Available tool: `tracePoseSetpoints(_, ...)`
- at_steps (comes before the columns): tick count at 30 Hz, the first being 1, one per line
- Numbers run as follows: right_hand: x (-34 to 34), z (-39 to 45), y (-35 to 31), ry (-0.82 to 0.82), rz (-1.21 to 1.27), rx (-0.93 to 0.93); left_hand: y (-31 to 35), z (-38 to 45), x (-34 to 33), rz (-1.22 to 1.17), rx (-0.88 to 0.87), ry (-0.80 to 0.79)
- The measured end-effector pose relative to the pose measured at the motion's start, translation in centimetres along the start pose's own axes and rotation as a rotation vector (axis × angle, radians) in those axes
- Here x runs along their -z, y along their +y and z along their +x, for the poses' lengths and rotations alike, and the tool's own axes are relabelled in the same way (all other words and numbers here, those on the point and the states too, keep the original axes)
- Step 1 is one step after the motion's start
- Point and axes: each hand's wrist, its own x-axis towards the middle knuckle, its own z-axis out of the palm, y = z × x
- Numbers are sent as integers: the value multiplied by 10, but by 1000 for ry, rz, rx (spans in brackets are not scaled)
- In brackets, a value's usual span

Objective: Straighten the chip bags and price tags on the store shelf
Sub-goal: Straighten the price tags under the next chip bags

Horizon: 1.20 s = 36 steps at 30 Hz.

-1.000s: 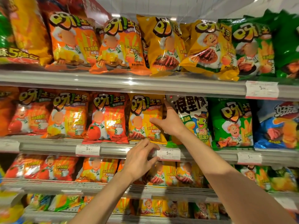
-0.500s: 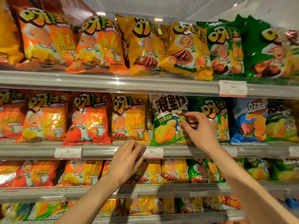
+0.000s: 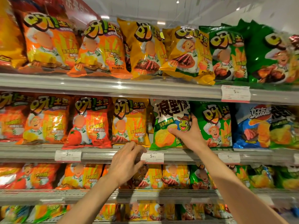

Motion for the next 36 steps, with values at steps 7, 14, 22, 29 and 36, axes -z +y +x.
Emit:
tracePoseSetpoints(7, -17, -2, 9, 61, 66, 14, -2, 0, 1, -9, 8, -16)
tracePoseSetpoints(14, -20, -2, 14, 57, 0, -9, -1, -1, 1, -29, 18, -17)
tracePoseSetpoints(22, -17, -47, 20, 116, -262, 109, -3, -10, -5, -120, -11, 34)
tracePoseSetpoints(29, -28, -109, 72, 136, -548, 328, 4, -45, -20, -241, 5, 109)
tracePoseSetpoints(36, -34, -178, 120, -94, -582, 17, 11, -89, -53, -490, 32, 207)
